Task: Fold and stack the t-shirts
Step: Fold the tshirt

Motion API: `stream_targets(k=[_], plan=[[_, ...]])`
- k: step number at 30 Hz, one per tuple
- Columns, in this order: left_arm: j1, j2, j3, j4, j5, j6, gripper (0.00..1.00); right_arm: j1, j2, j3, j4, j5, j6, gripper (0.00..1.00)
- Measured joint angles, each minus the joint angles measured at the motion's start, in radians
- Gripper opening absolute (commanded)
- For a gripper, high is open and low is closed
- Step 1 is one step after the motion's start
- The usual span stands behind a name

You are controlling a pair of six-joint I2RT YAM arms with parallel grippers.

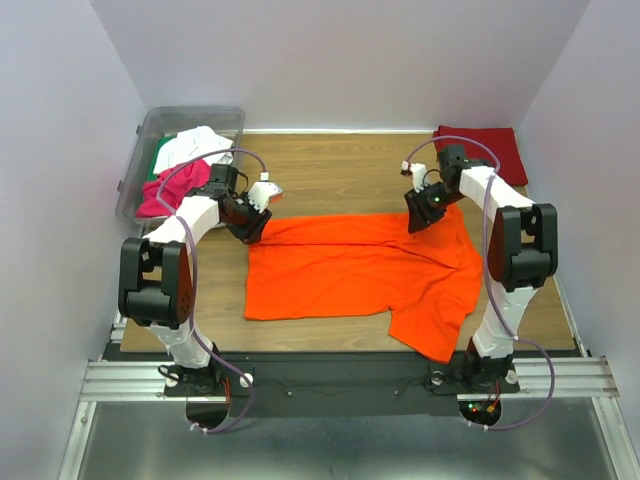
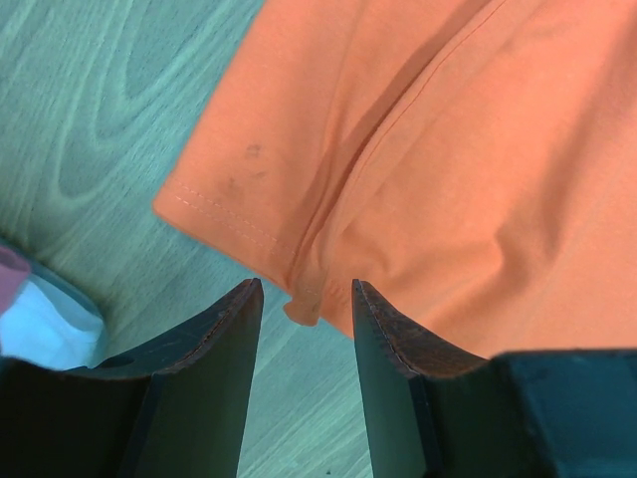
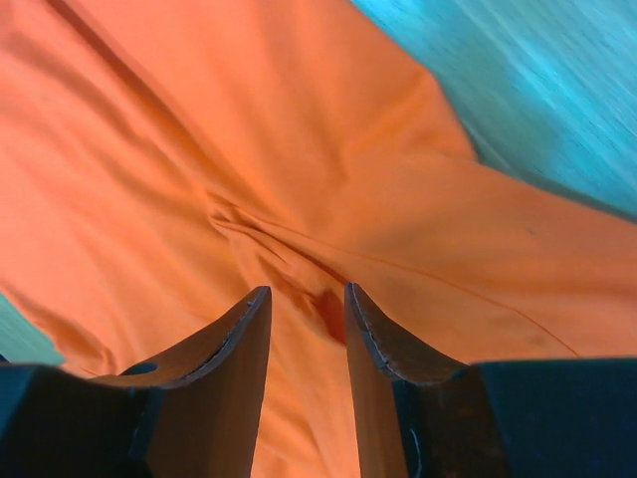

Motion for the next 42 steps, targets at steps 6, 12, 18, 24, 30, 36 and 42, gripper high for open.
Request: stream_targets(k=[6, 12, 18, 24, 30, 36, 42], plan=[[0.0, 0.003, 0.0, 0.01, -0.001, -0.003, 0.53, 0.03, 0.02, -0.002, 0.009, 0.008, 0.022, 0.43], [0.0, 0.01, 0.0, 0.014, -0.001, -0.003, 0.5, 0.04, 0.052, -0.034, 0.022, 0.036, 0.023, 0.17], [0.0, 0.024, 0.0, 0.014, -0.002, -0.003, 0.43, 0.071, 0.022, -0.092, 0.02, 0.042, 0.02, 0.01], [0.0, 0.025, 0.0, 0.013, 0.0, 0.0, 0.32, 0.108, -0.091, -0.154, 0.012, 0.046, -0.003, 0.01], [0.0, 0.032, 0.0, 0.005, -0.009, 0.039, 0.12, 0.123, -0.122, -0.228, 0.008, 0.084, -0.044, 0.01], [0.0, 0.035, -0.01, -0.016, -0.032, 0.113, 0.0, 0.124, -0.122, -0.262, -0.002, 0.112, -0.072, 0.01], [-0.001, 0.032, -0.042, -0.053, -0.04, 0.217, 0.09, 0.127, -0.128, -0.262, -0.021, 0.119, -0.091, 0.17]])
